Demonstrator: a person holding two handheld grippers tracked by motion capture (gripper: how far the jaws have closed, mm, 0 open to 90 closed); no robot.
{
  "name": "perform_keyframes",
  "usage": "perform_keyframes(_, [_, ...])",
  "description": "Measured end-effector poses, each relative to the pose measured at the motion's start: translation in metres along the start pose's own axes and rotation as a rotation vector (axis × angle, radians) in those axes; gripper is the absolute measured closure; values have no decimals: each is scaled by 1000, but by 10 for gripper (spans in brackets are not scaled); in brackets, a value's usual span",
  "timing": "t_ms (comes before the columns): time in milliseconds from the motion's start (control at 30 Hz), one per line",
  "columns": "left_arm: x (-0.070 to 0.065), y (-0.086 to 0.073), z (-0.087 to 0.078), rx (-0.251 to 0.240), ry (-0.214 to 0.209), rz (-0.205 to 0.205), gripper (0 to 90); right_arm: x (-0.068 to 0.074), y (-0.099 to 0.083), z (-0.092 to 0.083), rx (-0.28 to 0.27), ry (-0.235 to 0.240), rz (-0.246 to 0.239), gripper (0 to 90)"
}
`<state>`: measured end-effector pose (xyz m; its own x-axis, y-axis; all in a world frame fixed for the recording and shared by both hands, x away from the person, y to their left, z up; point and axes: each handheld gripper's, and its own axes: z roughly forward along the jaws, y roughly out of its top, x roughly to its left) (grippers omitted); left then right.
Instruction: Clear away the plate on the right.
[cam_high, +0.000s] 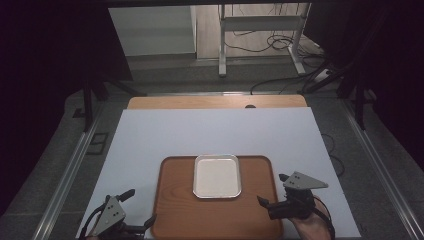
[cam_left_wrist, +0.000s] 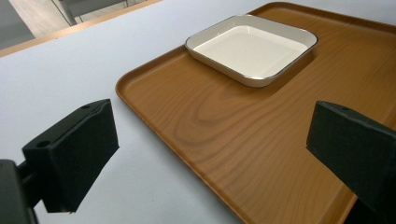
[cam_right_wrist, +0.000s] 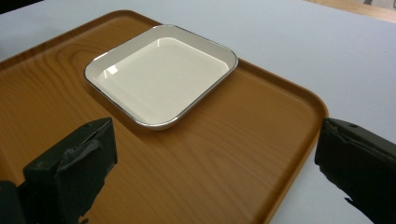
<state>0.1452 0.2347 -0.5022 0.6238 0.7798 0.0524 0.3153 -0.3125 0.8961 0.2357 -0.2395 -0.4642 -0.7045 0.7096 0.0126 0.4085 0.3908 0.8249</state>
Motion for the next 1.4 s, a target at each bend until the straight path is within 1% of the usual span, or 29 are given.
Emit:
perform_keyframes(67, [0,0,0,0,0,0,19,0,-1,-2,-7,-12,1,0])
perform_keyframes(300, [0,0,0,0,0,2,19,-2,-7,-7,-16,-27,2,0])
perform_keyframes(700, [0,0,0,0,0,3,19,-7,-21,-21,-51,-42,59,0])
perform_keyframes(933, [0,0,0,0,0,3,19,-9,-27,-26,-67,-38,71,0])
perform_keyframes(1033, [0,0,0,1,0,3,20,-10,-31,-28,-64,-48,77,0])
perform_keyframes(1200, [-1,0,0,3,-1,8,20,-13,-36,-29,-54,-47,86,0])
perform_keyframes(1400, [-1,0,0,2,-1,9,20,-14,-40,-27,-16,-49,83,0])
